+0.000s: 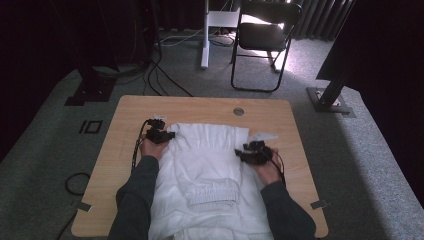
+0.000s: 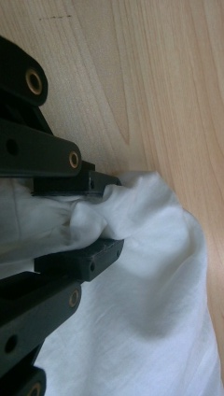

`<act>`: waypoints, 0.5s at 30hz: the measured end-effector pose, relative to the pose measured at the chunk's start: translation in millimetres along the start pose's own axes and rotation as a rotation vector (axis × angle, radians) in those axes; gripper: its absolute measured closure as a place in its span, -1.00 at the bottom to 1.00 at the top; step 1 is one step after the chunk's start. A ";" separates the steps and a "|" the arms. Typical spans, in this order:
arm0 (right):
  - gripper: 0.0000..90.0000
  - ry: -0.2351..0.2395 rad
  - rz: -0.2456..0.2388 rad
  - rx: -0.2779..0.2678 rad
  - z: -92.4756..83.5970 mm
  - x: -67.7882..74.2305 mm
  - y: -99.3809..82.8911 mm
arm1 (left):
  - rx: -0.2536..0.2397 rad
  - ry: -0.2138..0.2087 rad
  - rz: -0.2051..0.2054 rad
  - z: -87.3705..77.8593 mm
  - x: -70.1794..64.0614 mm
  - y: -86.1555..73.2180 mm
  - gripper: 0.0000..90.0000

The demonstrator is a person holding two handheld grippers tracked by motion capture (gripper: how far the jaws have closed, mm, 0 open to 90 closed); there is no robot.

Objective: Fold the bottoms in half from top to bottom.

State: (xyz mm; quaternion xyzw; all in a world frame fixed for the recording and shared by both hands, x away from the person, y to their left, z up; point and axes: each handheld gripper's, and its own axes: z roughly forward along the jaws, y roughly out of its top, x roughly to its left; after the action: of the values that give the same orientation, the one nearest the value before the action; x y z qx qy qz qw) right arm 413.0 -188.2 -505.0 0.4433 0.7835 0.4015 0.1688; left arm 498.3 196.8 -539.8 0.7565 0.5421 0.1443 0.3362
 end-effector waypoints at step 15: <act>-0.05 -0.081 0.285 0.107 82.4 -70.0 22.2 | 0.000 -0.005 -0.008 0.2 0.6 0.3 0.57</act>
State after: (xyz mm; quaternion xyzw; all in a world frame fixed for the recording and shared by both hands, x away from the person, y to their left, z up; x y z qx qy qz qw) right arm 515.0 -200.5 -545.3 0.5739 0.7256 0.3610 0.1177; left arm 498.8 197.2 -539.9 0.7546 0.5445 0.1411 0.3380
